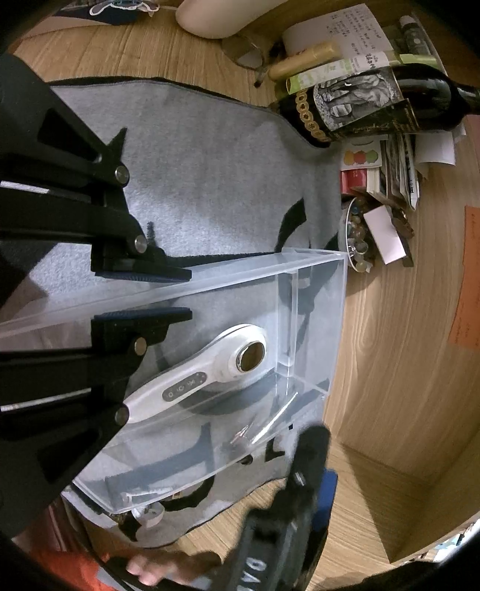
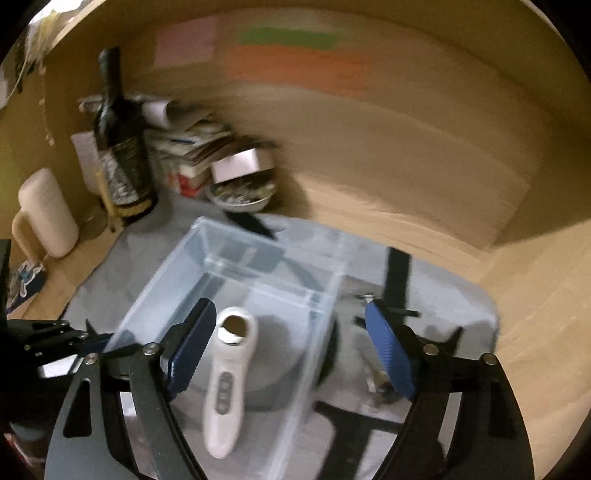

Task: Organize rigid objects
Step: 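Grasp the black rubber-tipped stick beside the keys with the right tool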

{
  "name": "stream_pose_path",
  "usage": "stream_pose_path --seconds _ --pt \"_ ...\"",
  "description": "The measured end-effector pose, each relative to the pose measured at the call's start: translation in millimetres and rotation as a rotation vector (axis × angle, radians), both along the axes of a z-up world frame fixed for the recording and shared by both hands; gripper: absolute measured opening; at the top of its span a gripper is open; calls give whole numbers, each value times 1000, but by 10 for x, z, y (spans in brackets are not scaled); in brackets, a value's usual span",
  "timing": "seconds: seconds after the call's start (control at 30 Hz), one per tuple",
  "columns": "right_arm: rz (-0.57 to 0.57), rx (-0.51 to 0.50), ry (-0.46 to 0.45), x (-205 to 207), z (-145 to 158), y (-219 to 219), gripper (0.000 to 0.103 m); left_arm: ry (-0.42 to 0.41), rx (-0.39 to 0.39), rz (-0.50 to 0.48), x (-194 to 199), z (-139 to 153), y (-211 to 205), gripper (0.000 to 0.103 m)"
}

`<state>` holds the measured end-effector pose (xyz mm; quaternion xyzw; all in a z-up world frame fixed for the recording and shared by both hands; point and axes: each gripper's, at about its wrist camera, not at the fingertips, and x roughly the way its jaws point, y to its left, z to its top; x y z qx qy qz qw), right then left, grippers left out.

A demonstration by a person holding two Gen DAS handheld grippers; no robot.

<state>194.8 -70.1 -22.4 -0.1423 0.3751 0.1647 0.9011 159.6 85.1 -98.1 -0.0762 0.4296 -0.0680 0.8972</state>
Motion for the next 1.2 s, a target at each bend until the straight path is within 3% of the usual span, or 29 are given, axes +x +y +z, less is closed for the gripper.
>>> stream_pose_path --seconds 0.37,0.57,0.77,0.93,1.2 --pt "-186 19 -6 33 -6 -818 85 1 10 5 -1 5 -26 13" --pt "-282 4 104 239 -400 -1149 85 1 9 6 -3 7 -30 13" --pt "-362 73 222 452 -757 -1411 82 1 9 5 -3 7 -28 13" --pt "-356 124 333 536 -968 -1469 65 1 10 6 -4 7 -31 13" --pt "-345 142 386 496 -1060 -1448 49 0 10 5 -5 8 -31 13"
